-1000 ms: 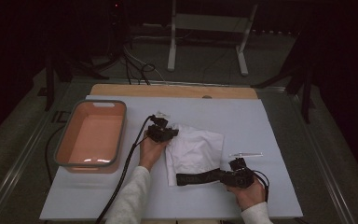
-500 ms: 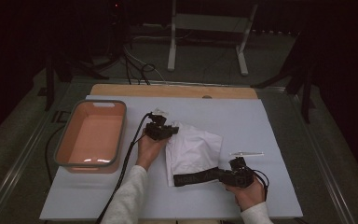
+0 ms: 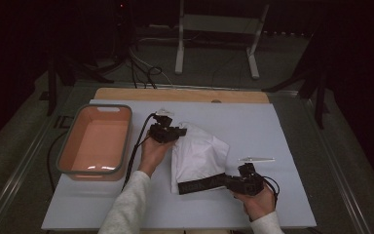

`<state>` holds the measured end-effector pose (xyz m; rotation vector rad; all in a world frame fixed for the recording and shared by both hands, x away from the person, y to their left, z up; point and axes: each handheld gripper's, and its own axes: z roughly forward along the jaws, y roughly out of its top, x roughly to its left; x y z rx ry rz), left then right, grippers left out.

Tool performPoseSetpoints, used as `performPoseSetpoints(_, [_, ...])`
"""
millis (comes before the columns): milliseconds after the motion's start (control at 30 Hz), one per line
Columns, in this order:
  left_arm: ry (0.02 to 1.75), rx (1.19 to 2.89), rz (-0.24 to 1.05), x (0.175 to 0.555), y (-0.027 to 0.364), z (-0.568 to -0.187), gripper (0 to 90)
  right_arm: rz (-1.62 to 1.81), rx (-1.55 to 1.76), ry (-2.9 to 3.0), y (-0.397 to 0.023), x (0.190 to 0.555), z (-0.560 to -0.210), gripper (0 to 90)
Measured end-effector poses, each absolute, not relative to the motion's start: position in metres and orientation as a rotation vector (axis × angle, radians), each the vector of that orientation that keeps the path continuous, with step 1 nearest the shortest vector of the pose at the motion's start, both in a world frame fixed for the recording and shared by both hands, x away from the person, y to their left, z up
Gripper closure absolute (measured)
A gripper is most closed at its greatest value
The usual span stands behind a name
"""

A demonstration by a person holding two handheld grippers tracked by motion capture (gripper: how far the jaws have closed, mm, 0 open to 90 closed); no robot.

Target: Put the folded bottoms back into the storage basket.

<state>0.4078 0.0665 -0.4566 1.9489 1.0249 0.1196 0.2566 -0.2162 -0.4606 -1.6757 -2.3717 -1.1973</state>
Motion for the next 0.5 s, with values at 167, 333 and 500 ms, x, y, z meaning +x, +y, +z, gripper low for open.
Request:
performPoseSetpoints(167, [1.013,1.939,0.119,0.407,0.068,-0.448,80.1,-1.218,-1.659,-2.365,-0.213,0.257,-0.456,76.7])
performPoseSetpoints(333, [1.013,1.937,0.119,0.407,0.071,-0.44,80.1,-1.224,-1.648,-2.375,-0.21,0.258,-0.453,76.7])
performPoseSetpoints(500, [1.004,1.954,0.147,0.406,0.073,-0.43,80.0,-1.241,-1.616,-2.395,-0.206,0.26,-0.447,76.6])
